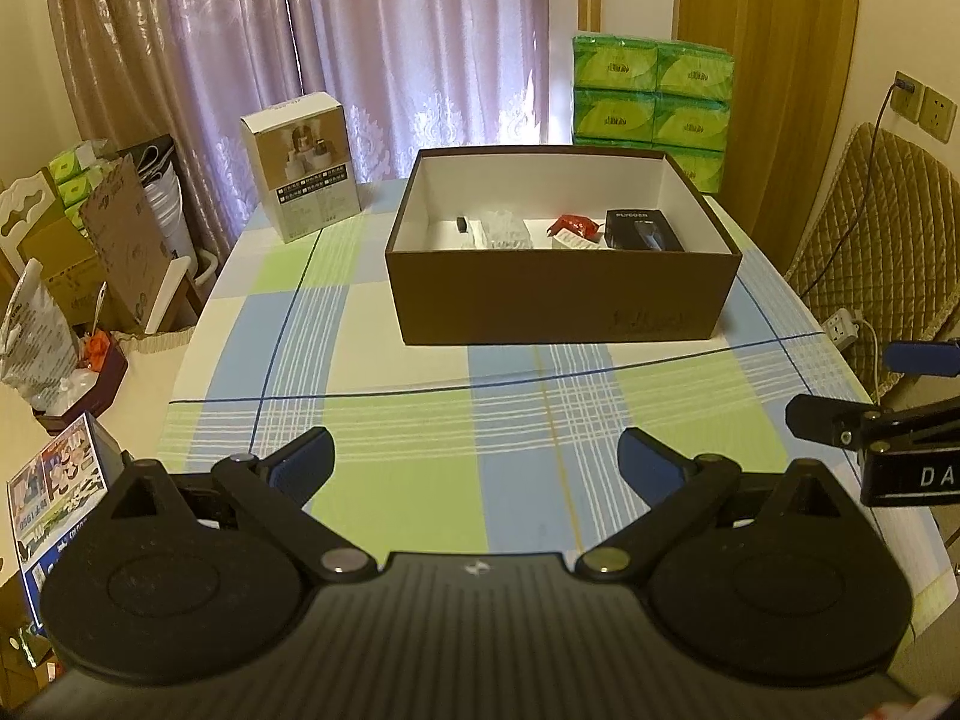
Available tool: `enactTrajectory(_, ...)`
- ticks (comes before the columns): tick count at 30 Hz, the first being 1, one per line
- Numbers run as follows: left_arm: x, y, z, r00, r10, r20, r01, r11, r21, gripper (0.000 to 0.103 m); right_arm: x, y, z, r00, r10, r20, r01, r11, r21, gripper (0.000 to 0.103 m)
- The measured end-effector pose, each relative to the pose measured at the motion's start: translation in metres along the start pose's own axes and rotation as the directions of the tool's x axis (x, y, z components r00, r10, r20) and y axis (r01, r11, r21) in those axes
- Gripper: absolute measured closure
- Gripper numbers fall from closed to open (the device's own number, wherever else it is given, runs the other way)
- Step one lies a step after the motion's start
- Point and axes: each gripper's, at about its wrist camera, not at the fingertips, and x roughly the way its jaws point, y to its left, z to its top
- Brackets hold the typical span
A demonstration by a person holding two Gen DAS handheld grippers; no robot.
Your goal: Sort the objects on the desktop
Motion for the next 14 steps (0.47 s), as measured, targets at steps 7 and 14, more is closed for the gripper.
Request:
enactTrajectory(7, 0.0025, -0.0015, 0.0006, 1.0, 0.003, -0.006, -0.003, 1.0, 0.002, 0.004, 0.002, -0.0006, 0.0002, 1.0, 0.003, -0.006, -0.003, 1.0, 0.002, 0.002)
enactTrajectory(14, 0.0057, -0.0012, 0.0011, 1.0, 0.011, -0.004, -0.011, 1.0, 0.005, 0.003, 0.0061, -0.0027, 0.0016, 1.0, 0.005, -0.005, -0.005, 1.0, 0.003, 0.002)
